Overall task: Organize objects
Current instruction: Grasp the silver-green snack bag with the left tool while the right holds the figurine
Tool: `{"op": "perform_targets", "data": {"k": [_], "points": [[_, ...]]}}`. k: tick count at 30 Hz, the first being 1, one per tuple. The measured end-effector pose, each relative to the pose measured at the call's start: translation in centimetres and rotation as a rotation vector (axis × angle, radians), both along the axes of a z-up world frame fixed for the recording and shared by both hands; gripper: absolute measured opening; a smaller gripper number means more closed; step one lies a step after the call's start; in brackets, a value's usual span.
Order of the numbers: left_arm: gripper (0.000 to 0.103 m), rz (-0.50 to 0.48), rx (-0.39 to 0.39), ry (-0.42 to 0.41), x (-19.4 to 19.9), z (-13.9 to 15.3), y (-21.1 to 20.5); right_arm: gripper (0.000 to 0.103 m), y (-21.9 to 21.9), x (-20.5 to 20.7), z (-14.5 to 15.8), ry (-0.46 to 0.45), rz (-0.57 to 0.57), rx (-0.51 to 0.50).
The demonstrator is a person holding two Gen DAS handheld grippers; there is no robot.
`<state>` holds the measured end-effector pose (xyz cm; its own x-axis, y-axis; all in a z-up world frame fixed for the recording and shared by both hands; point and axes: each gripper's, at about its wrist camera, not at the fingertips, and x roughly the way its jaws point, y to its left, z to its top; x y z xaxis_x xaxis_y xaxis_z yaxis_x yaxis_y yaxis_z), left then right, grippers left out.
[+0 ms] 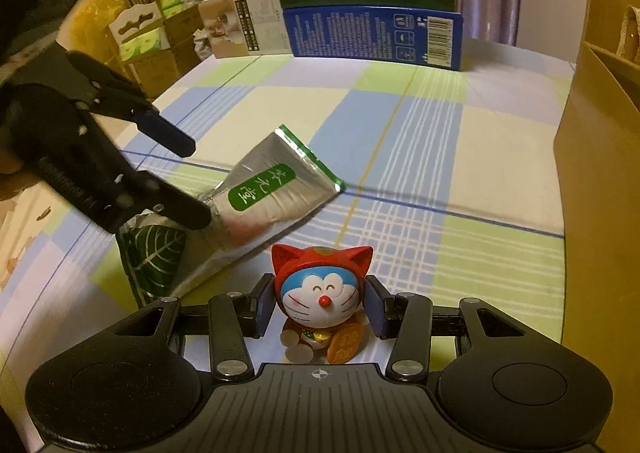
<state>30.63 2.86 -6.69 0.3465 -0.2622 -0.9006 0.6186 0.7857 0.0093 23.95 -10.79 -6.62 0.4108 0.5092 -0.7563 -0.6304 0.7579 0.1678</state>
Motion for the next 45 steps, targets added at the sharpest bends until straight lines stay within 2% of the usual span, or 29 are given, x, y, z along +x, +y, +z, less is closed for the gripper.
{"op": "perform_targets", "data": {"k": [2, 7, 14, 21, 23, 24, 28, 32, 36, 38, 41, 45], "points": [[0.084, 0.075, -0.012, 0.045, 1.0, -0.9, 0.5, 0.044, 0.0, 0.1, 0.0, -0.001, -0.004, 0.002], [0.084, 0.153, -0.047, 0.109, 2.5, -3.4, 0.7, 0.044, -0.2, 0.2, -0.2, -0.020, -0.016, 0.001], [0.080, 0.170, -0.018, 0.120, 2.9, -4.7, 0.2, 0.044, -0.4, 0.3, -0.3, -0.036, -0.033, 0.005], [0.070, 0.195, -0.006, 0.137, 2.8, -5.2, -0.2, 0.044, -0.7, 0.4, -0.4, -0.034, -0.047, 0.015], [0.049, 0.198, -0.021, 0.151, 2.7, -4.8, -0.2, 0.044, -0.8, 0.5, -0.4, -0.032, -0.050, 0.018], [0.047, 0.200, -0.033, 0.159, 2.6, -4.6, -0.1, 0.044, -0.8, 0.5, -0.4, -0.033, -0.050, 0.017], [0.047, 0.184, -0.008, 0.148, 2.0, -4.5, -0.6, 0.044, -0.6, 0.5, -0.5, -0.036, -0.052, 0.016], [0.054, 0.190, -0.011, 0.143, 2.0, -4.9, -0.6, 0.044, -0.7, 0.5, -0.5, -0.034, -0.057, 0.022], [0.055, 0.158, 0.043, 0.100, 1.5, -5.2, -1.7, 0.044, -0.8, 0.6, -0.5, -0.029, -0.065, 0.027], [0.047, 0.167, 0.042, 0.099, 1.3, -5.1, -1.9, 0.044, -0.8, 0.6, -0.5, -0.028, -0.070, 0.026], [0.041, 0.197, 0.033, 0.098, 1.1, -4.9, -1.9, 0.044, -1.1, 0.6, -0.5, -0.027, -0.078, 0.026], [0.038, 0.231, 0.016, 0.097, -0.1, -4.3, -1.7, 0.044, -1.5, 0.5, -0.4, -0.028, -0.090, 0.016]]}}
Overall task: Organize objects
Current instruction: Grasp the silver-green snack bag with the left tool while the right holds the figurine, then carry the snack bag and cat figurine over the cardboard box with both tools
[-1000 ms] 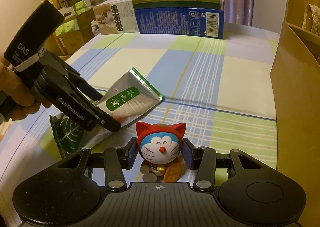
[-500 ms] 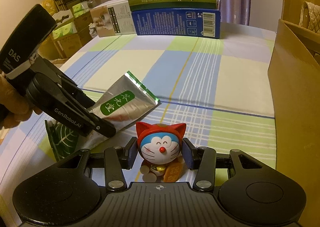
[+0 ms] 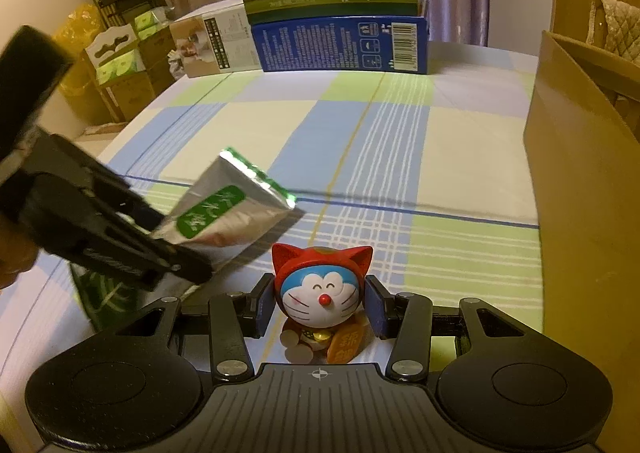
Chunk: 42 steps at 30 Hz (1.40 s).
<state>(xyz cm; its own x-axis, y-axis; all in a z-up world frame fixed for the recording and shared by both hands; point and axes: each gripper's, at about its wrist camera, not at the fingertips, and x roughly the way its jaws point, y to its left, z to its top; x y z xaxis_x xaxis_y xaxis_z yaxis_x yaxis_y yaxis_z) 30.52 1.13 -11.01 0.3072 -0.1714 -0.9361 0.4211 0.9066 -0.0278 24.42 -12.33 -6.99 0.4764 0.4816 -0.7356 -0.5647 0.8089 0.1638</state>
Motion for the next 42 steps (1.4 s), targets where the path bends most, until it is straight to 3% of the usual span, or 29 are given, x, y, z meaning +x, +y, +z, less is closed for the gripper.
{"op": "perform_targets", "data": {"k": [12, 21, 31, 42], "points": [[0.037, 0.174, -0.159, -0.009, -6.6, 3.6, 0.7, 0.044, -3.5, -5.3, 2.8, 0.050, -0.093, 0.011], [0.037, 0.245, -0.212, -0.081, -14.3, 6.8, -1.5, 0.044, -5.9, -10.7, 6.2, 0.043, -0.109, -0.014], [0.037, 0.252, -0.249, -0.132, -20.7, 8.5, -5.1, 0.044, -8.9, -14.8, 8.5, 0.014, -0.147, -0.030], [0.037, 0.216, -0.291, -0.154, -23.6, 10.1, -8.9, 0.044, -13.0, -17.3, 10.8, -0.031, -0.218, -0.007]]}}
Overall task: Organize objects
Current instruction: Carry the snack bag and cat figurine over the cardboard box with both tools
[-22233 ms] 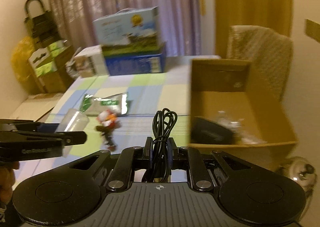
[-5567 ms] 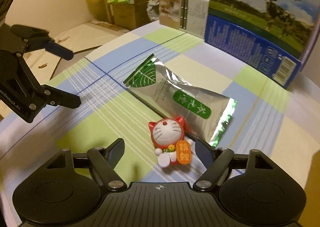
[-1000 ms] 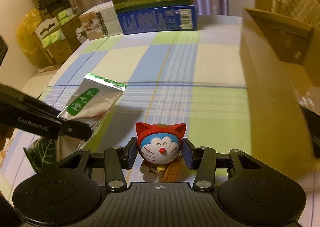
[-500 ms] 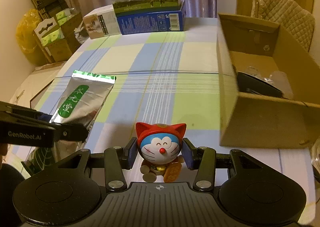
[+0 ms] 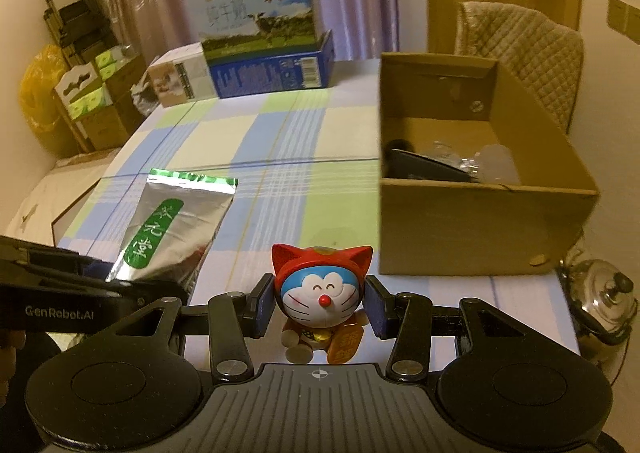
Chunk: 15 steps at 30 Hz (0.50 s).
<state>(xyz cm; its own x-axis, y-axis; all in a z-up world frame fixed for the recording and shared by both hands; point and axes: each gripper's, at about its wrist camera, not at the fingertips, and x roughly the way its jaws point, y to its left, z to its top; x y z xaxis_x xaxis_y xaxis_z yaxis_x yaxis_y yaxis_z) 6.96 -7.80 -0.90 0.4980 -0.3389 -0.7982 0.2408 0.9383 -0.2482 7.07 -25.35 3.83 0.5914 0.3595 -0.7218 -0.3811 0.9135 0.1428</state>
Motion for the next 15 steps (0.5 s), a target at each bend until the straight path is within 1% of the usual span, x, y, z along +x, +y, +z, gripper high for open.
{"op": "perform_targets", "data": {"k": [5, 15], "points": [[0.037, -0.020, -0.010, -0.007, -0.7, 0.4, -2.3, 0.044, -2.8, -0.7, 0.7, -0.012, -0.039, 0.014], [0.037, -0.066, -0.063, -0.013, -1.5, 1.8, -7.1, 0.044, -9.6, -1.9, 2.2, -0.044, -0.159, -0.001]]}}
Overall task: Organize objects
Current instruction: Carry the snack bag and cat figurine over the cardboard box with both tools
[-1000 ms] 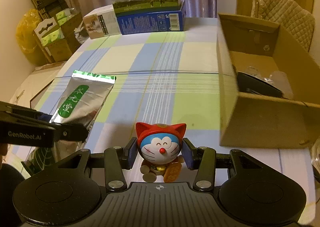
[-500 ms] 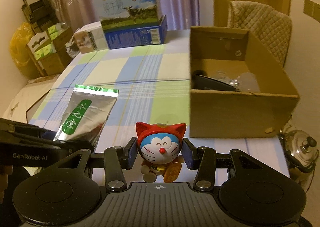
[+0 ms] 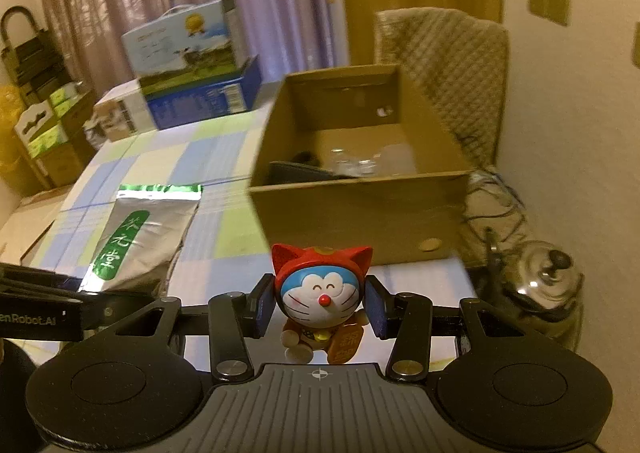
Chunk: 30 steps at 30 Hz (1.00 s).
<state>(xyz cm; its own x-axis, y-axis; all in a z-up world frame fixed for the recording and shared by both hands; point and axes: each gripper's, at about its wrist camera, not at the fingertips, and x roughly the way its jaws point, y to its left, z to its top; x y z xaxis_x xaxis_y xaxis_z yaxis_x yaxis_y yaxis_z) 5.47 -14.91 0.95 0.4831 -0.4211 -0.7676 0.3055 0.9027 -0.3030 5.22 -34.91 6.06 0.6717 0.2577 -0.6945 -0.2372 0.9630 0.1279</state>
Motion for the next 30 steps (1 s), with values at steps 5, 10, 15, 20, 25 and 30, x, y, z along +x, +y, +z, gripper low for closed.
{"op": "perform_targets", "data": {"k": [5, 10, 15, 20, 25, 30], "points": [[0.037, -0.013, -0.028, 0.005, -0.1, 0.5, -2.1, 0.044, -2.2, -0.1, 1.0, -0.023, -0.038, -0.004], [0.037, -0.028, -0.046, 0.003, 0.1, 1.2, -3.8, 0.044, -3.6, 0.1, 1.7, -0.038, -0.061, -0.012], [0.037, -0.034, -0.056, -0.001, 0.6, 1.8, -4.8, 0.044, -4.1, 0.5, 1.9, -0.040, -0.065, -0.021], [0.037, -0.040, -0.061, -0.006, 1.3, 2.3, -5.4, 0.044, -4.1, 1.0, 2.2, -0.046, -0.056, -0.029], [0.037, -0.041, -0.070, -0.019, 2.5, 3.1, -5.9, 0.044, -3.9, 2.3, 2.8, -0.057, -0.045, -0.032], [0.037, -0.036, -0.079, -0.032, 4.3, 4.1, -6.4, 0.044, -3.7, 4.2, 3.7, -0.071, -0.030, -0.034]]}}
